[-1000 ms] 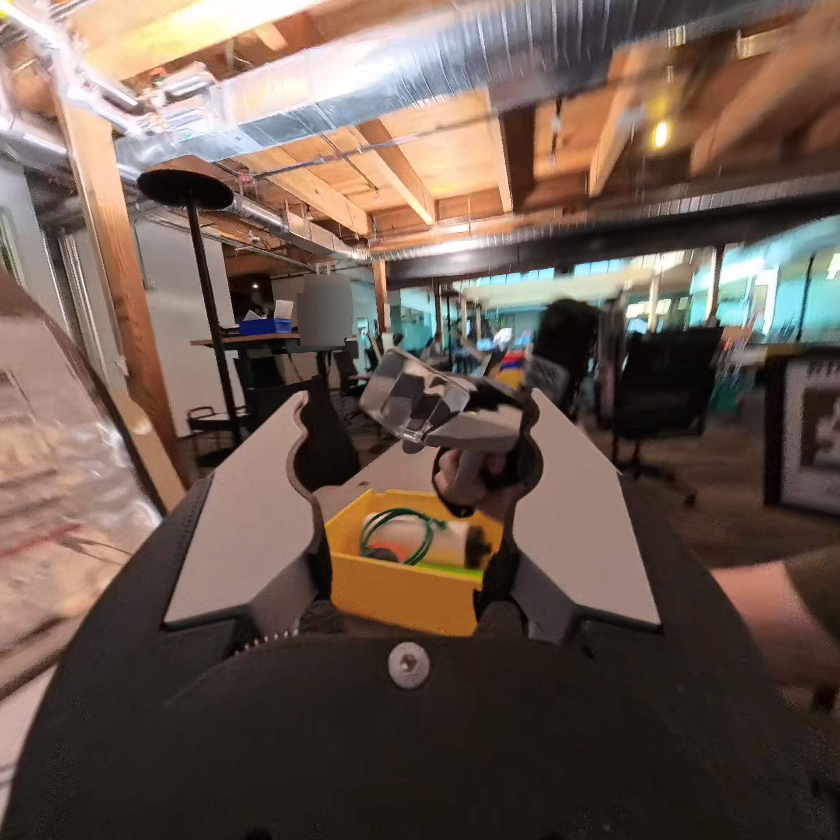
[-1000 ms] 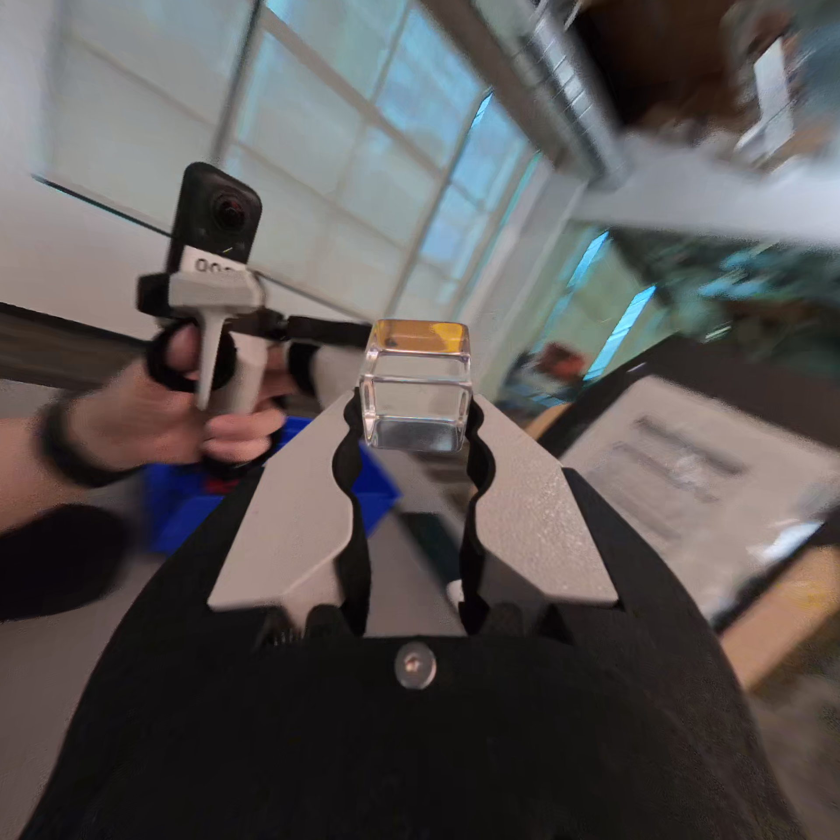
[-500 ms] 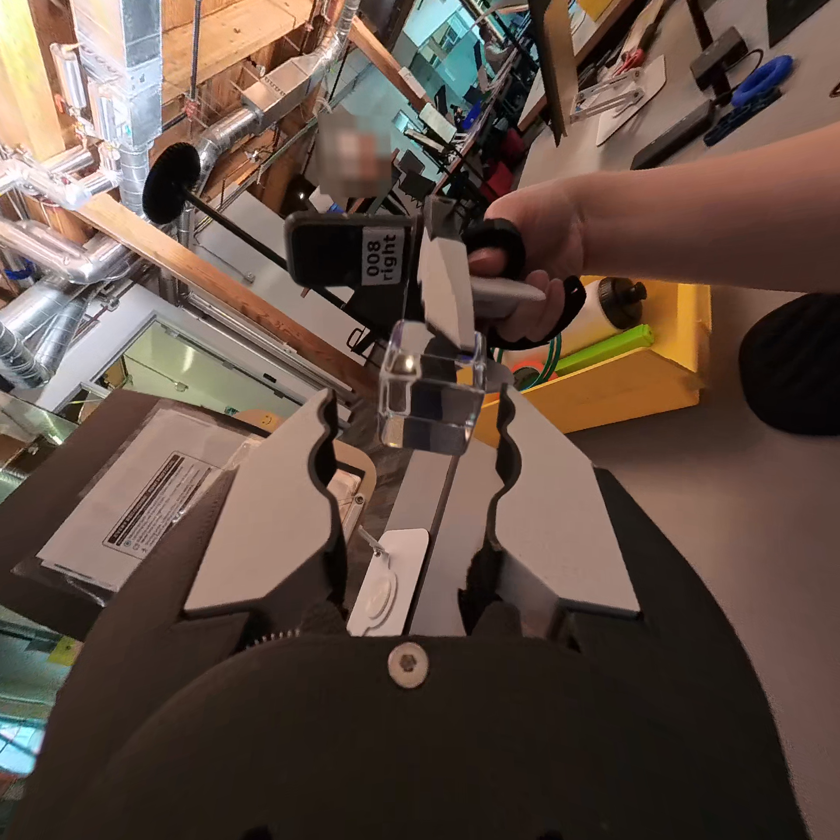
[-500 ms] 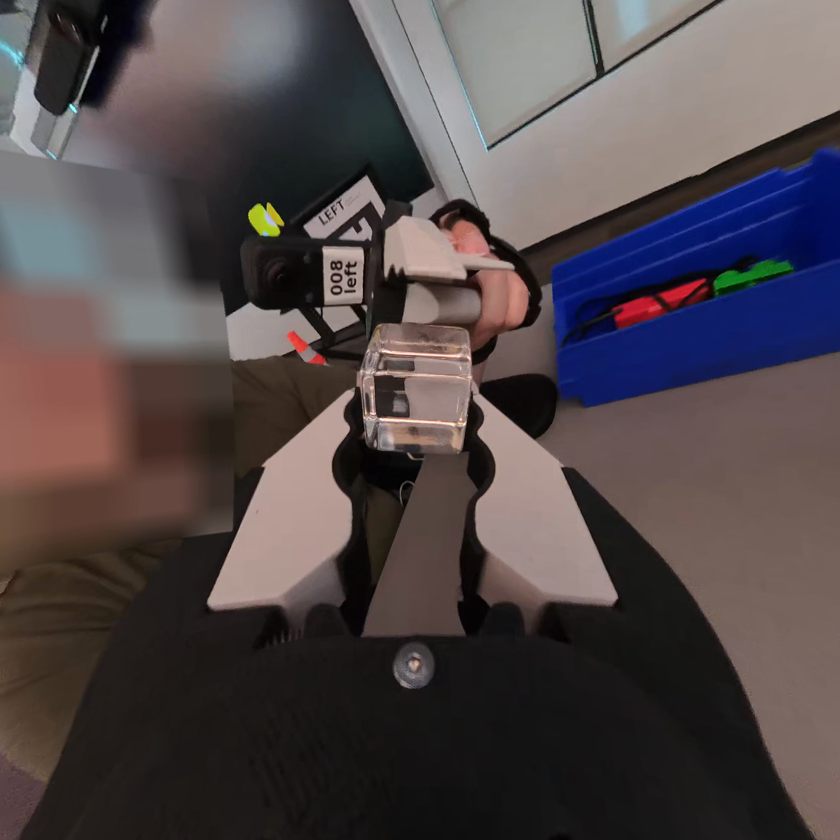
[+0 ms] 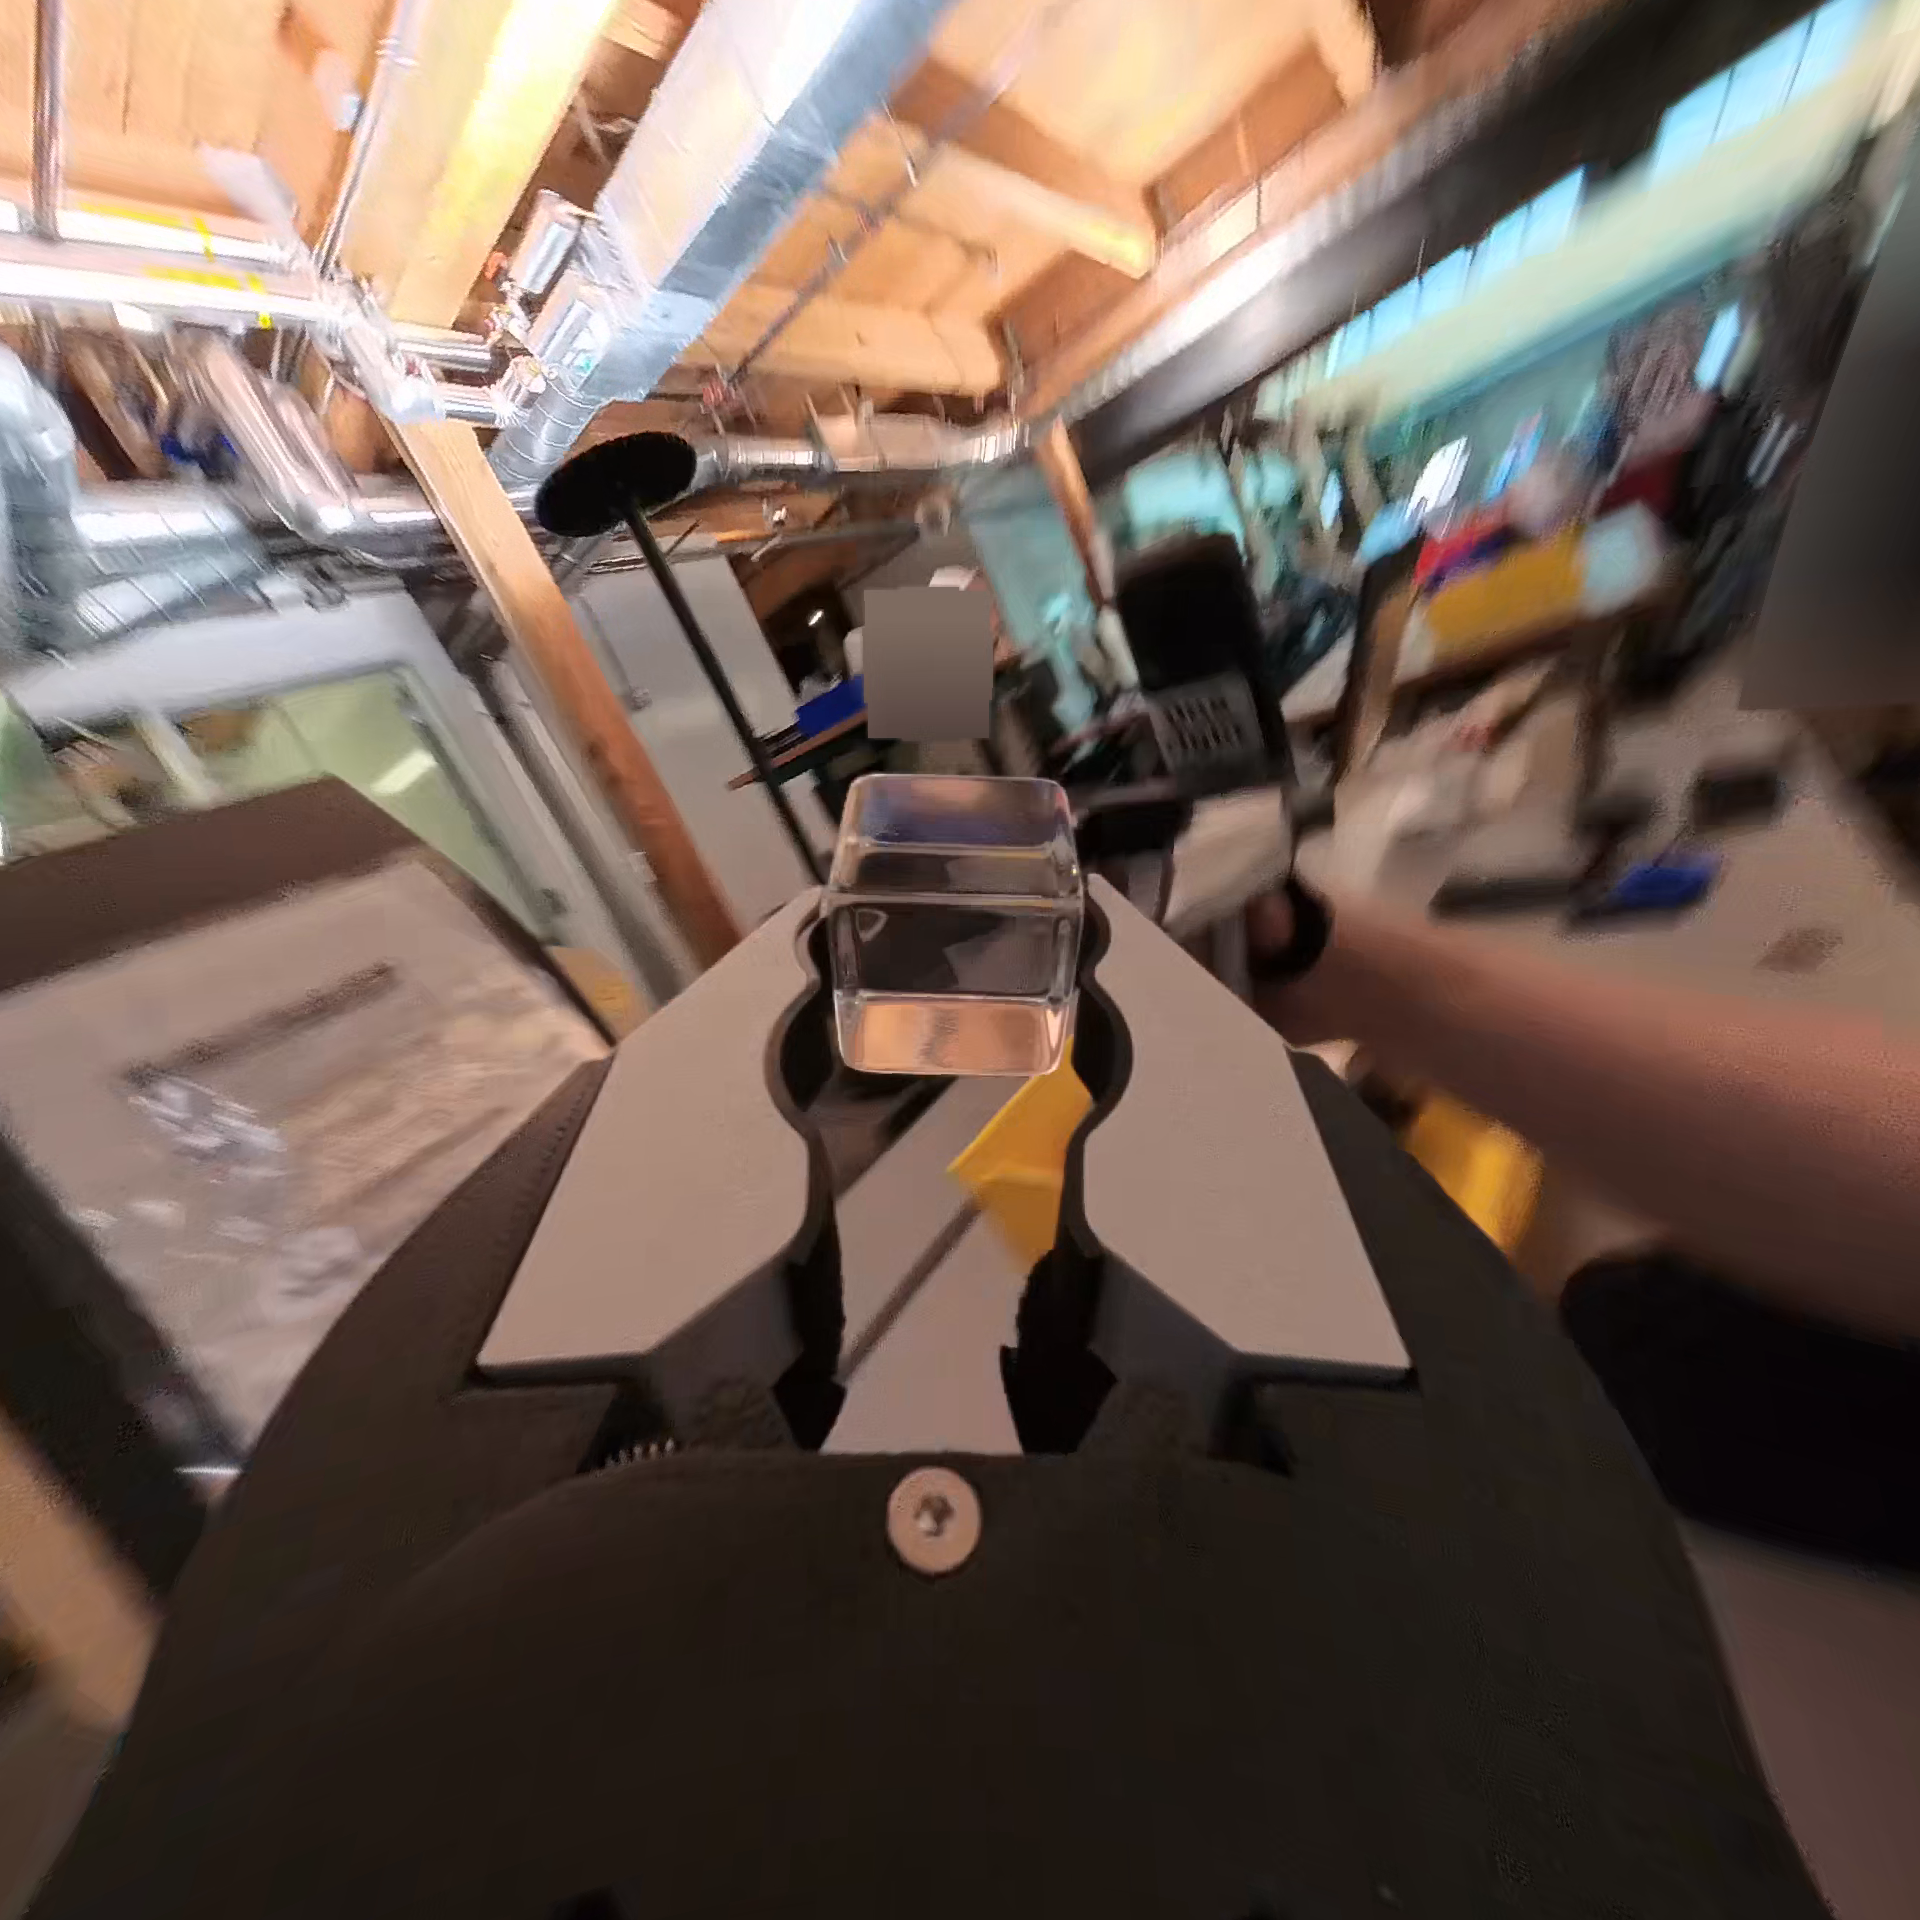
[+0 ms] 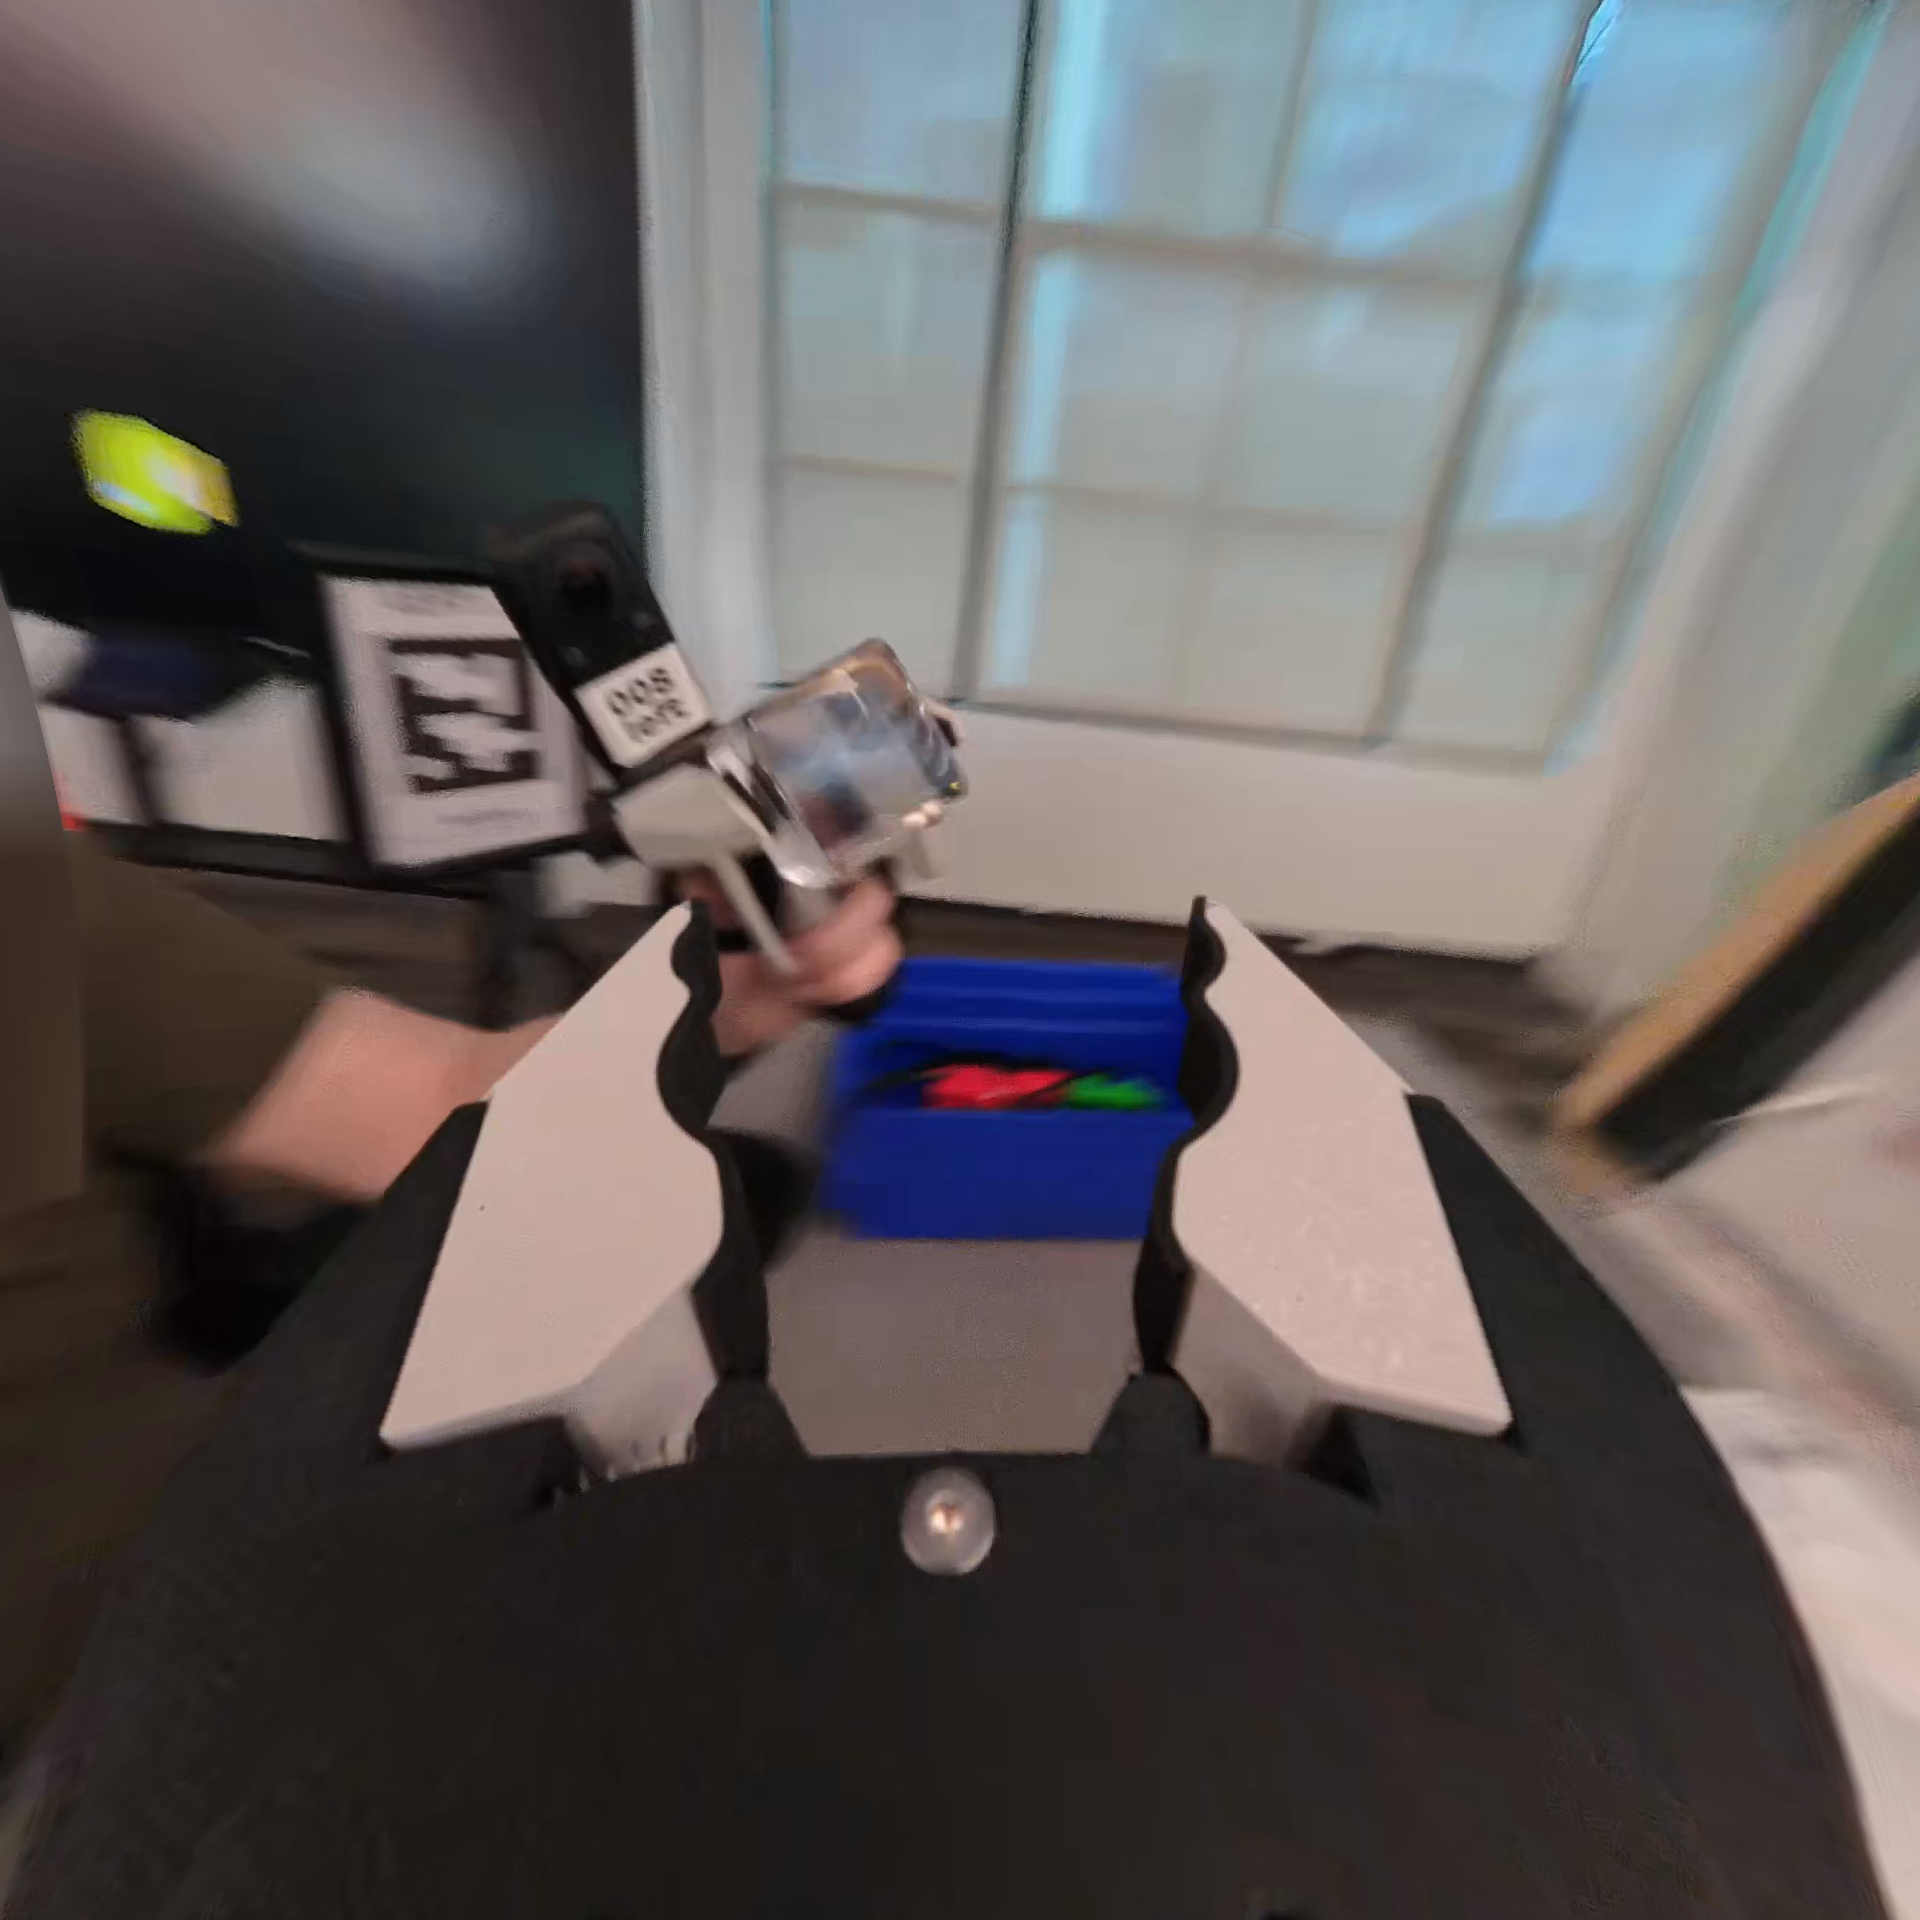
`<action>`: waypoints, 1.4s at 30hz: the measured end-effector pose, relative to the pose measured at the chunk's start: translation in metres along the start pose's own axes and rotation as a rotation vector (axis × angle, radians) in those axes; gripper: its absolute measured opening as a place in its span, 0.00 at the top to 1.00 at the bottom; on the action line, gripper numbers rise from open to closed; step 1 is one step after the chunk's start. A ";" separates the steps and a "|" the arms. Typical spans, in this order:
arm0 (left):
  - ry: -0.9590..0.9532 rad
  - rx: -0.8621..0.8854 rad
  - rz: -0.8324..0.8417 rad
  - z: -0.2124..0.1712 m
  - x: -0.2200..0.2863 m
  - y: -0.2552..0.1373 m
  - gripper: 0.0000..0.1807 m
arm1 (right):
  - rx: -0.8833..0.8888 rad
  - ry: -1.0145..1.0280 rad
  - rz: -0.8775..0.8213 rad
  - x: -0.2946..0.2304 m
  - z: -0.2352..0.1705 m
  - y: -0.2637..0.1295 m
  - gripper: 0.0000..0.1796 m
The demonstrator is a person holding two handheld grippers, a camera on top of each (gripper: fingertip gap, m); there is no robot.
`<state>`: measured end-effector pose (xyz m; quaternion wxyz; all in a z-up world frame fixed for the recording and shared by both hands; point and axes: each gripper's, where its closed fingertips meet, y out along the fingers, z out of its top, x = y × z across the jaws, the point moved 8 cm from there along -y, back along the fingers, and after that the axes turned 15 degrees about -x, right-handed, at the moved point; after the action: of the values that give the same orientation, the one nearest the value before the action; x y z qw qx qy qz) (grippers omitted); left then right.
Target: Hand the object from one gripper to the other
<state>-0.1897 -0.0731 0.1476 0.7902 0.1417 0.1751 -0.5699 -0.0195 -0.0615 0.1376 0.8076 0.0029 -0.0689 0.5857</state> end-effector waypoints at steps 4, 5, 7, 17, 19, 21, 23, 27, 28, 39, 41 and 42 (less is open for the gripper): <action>-0.528 0.174 -0.285 0.007 -0.022 -0.011 0.77 | 0.069 -0.444 -0.455 -0.016 0.016 0.001 0.50; -0.645 0.232 -0.356 0.006 -0.026 -0.012 0.77 | 0.070 -0.523 -0.526 -0.023 0.019 0.005 0.50; -0.848 0.396 -0.458 0.001 -0.032 -0.015 0.77 | 0.081 -0.632 -0.645 -0.035 0.023 0.015 0.50; -1.052 0.408 -0.626 -0.012 -0.007 0.014 0.77 | -0.005 -0.865 -0.942 -0.061 0.016 0.063 0.64; -1.060 0.401 -0.634 -0.014 -0.004 0.017 0.77 | -0.025 -0.845 -0.968 -0.060 0.017 0.063 0.67; -1.070 0.396 -0.644 -0.015 -0.004 0.019 0.77 | -0.046 -0.838 -0.968 -0.060 0.017 0.061 0.74; -1.066 0.387 -0.666 -0.014 -0.003 0.020 0.76 | -0.051 -0.839 -0.961 -0.061 0.018 0.059 0.76; -0.871 0.346 -0.532 -0.008 -0.009 0.016 0.58 | -0.041 -0.739 -0.925 -0.055 0.024 0.046 0.76; -0.793 0.325 -0.463 -0.007 -0.012 0.013 0.57 | -0.038 -0.701 -0.912 -0.052 0.025 0.041 0.76; 0.062 -0.058 0.255 0.017 -0.007 -0.014 0.58 | -0.361 -0.854 -1.087 -0.030 0.023 0.018 0.76; 0.037 -0.097 0.240 0.016 0.001 -0.005 0.58 | -0.425 -0.943 -1.155 -0.031 0.020 0.027 0.76; 0.038 -0.117 0.248 0.014 0.003 -0.001 0.58 | -0.450 -0.986 -1.177 -0.033 0.019 0.033 0.76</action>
<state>-0.1881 -0.0822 0.1586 0.8581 0.1266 0.2042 -0.4537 -0.0630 -0.0839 0.1498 0.8418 0.1346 -0.5217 -0.0332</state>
